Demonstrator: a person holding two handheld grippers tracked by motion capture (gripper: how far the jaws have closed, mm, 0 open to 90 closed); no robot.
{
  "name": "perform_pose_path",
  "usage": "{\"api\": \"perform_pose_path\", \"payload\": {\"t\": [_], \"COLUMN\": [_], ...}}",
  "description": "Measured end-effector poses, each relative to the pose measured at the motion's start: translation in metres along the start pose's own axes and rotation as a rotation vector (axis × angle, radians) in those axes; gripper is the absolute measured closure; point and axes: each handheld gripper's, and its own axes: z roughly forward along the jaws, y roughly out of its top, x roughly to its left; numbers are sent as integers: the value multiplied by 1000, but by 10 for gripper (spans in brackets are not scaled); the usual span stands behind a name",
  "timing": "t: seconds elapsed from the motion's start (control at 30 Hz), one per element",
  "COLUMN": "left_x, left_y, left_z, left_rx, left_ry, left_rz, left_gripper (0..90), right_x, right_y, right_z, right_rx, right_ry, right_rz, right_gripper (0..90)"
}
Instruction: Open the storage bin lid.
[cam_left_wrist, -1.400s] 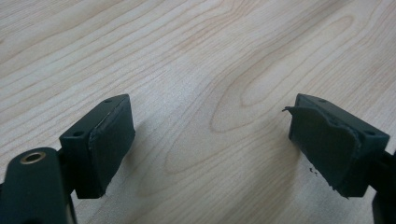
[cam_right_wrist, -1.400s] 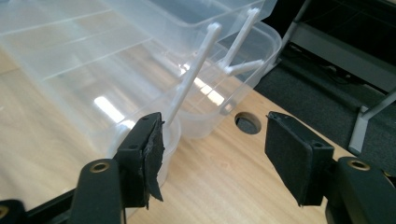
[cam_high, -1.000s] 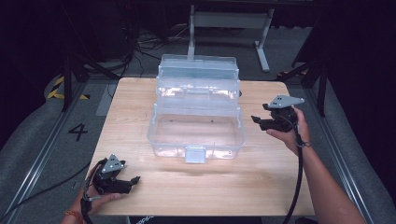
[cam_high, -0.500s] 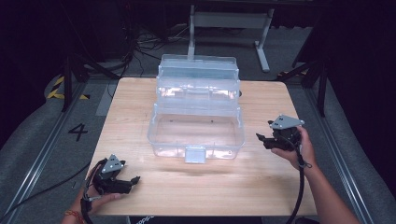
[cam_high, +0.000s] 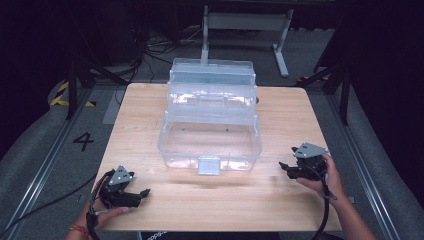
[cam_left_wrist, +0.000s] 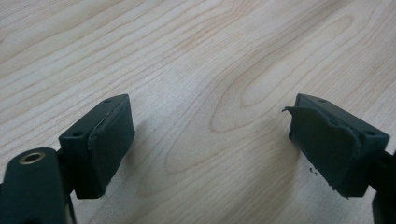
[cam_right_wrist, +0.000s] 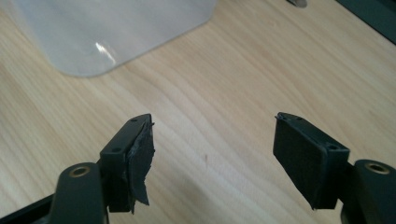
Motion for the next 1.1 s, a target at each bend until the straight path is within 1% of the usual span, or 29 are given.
{"api": "perform_pose_path", "payload": {"t": [0.2,0.3,0.33,0.4,0.43,0.5,0.57,0.6,0.63,0.67,0.77,0.83,0.87,1.0,1.1], "left_x": [0,1,1,1,1,1,1,1,1,1,1,0,0,-1,0], "left_y": [0,0,0,0,0,0,0,0,1,1,1,0,0,0,0], "left_z": [0,0,0,0,0,0,0,0,0,0,0,0,0,0,0], "left_rx": [1,4,4,1,1,1,1,1,3,3,4,4,1,1,0], "left_ry": [-1,5,5,3,3,3,3,3,5,6,7,8,4,4,2], "left_rz": [0,10,10,8,8,8,9,8,8,8,9,8,-3,-4,-5], "left_gripper": [145,144,144,144,143,143,143,143,143,143,143,143,143,144,144], "right_x": [2,3,3,5,8,11,12,12,11,10,9,9,9,9,9], "right_y": [-25,-37,-37,-45,-52,-59,-66,-71,-73,-74,-75,-75,-75,-74,-74], "right_z": [-4,-6,-6,-6,-6,-7,-8,-9,-9,-10,-10,-9,-9,-8,-8], "right_rx": [7,8,8,12,14,8,-16,-38,-43,-35,-25,-25,-21,-18,-15], "right_ry": [13,25,25,43,52,72,97,122,134,140,151,152,148,141,138], "right_rz": [35,57,57,72,85,111,151,183,199,216,239,239,237,250,251], "right_gripper": [274,258,258,243,229,222,217,217,209,191,183,181,171,151,147]}}
